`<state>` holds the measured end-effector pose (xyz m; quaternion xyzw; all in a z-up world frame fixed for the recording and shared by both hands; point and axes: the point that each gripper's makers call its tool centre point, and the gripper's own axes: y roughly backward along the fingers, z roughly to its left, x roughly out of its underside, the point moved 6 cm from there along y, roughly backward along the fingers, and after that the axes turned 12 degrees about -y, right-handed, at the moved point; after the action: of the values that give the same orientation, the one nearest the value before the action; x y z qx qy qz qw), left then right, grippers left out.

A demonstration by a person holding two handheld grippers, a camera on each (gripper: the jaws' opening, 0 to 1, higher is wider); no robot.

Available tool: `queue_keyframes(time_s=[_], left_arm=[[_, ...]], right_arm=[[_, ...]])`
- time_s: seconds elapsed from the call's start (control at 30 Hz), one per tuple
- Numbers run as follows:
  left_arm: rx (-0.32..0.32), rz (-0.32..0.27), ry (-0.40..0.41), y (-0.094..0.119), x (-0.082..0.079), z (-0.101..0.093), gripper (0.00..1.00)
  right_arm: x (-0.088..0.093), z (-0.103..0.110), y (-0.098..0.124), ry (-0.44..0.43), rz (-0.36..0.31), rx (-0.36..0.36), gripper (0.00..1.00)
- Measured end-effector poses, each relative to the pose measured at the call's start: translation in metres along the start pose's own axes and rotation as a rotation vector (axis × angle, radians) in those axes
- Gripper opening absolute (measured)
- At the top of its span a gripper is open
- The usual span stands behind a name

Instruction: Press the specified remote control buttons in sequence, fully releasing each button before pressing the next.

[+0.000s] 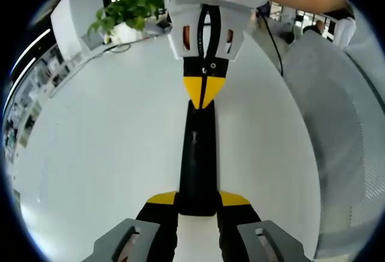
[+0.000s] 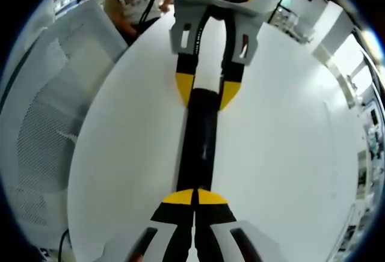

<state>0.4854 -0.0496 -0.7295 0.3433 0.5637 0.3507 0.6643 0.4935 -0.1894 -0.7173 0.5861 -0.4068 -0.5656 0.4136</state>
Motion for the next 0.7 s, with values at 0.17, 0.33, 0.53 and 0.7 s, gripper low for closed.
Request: queue_keyframes(time_s=[0.17,0.33,0.53,0.7], left_arm=[[0.001,0.001,0.000,0.0002,0.0001,0.0001,0.24],[0.000,0.003,-0.001,0.0003,-0.0002,-0.0003,0.24],[0.000,0.006,-0.002,0.0006,-0.0002,-0.0006,0.24],[0.001,0.006,-0.002,0.0005,-0.0003,-0.0007,0.24]], right_arm=[[0.0002,0.0000,-0.0001,-0.008,-0.004,0.000,0.00],[-0.0002,0.0009,-0.0002,-0.004,0.001,0.008,0.00],[0.0014,0.0009,0.0001,-0.015,-0.025,0.014,0.00],[0.0014,0.0016,0.0000,-0.016,-0.033,0.022,0.00]])
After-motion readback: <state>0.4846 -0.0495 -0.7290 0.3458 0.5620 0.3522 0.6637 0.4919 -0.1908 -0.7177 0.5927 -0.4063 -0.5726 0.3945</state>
